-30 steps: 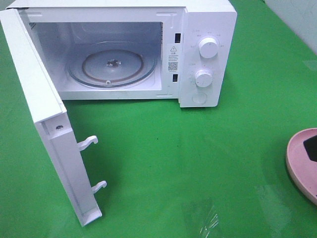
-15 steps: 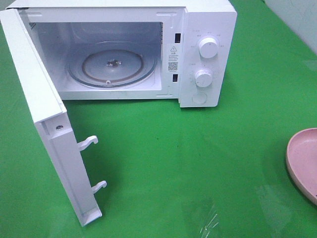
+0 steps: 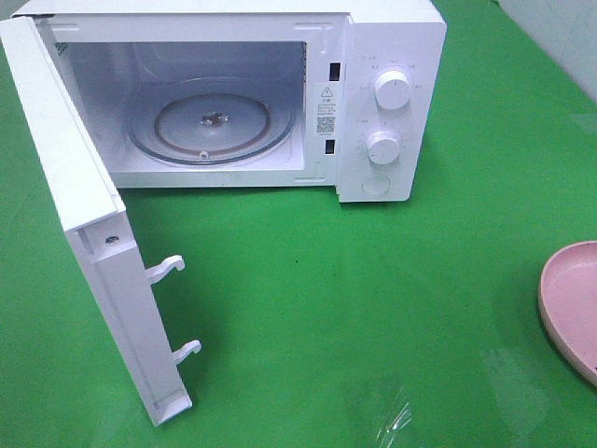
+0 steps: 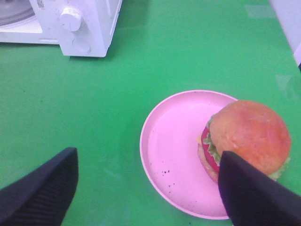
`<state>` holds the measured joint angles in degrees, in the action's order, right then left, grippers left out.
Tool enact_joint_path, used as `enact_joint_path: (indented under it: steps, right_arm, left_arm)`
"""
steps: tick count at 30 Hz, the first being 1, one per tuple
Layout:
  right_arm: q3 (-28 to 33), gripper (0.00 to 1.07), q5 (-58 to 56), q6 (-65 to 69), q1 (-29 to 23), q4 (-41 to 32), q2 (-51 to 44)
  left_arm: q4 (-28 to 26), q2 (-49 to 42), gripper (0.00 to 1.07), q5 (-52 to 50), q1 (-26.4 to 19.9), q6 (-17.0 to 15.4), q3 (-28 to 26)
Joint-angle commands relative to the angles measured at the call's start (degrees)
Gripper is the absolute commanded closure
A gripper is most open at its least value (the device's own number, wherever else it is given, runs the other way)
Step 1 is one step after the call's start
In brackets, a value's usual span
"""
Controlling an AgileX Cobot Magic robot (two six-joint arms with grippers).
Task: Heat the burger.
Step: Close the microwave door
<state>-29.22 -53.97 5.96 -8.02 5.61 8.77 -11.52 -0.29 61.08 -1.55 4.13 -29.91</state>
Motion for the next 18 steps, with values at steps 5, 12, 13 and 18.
enact_joint_path:
  steps: [5, 12, 13, 18]
  right_arm:
    - [1.3, 0.31, -1.1, -2.1, 4.6, -2.8, -8.9]
    - [1.2, 0.31, -1.1, -1.9, 5.6, -2.8, -10.5]
    - [1.2, 0.31, -1.1, -1.9, 5.6, -2.8, -10.5]
    - [1.2, 0.31, -1.1, -1.9, 5.6, -2.8, -10.5]
  left_arm:
    - [-0.2, -0.2, 0.19, -0.5, -0.2, -0.2, 0.2]
    - [-0.4, -0.3, 0.19, -0.5, -0.2, -0.2, 0.2]
    - [-0.4, -0.3, 0.19, -0.5, -0.2, -0.2, 0.2]
    - [-0.4, -0.3, 0.19, -0.5, -0.2, -0.2, 0.2]
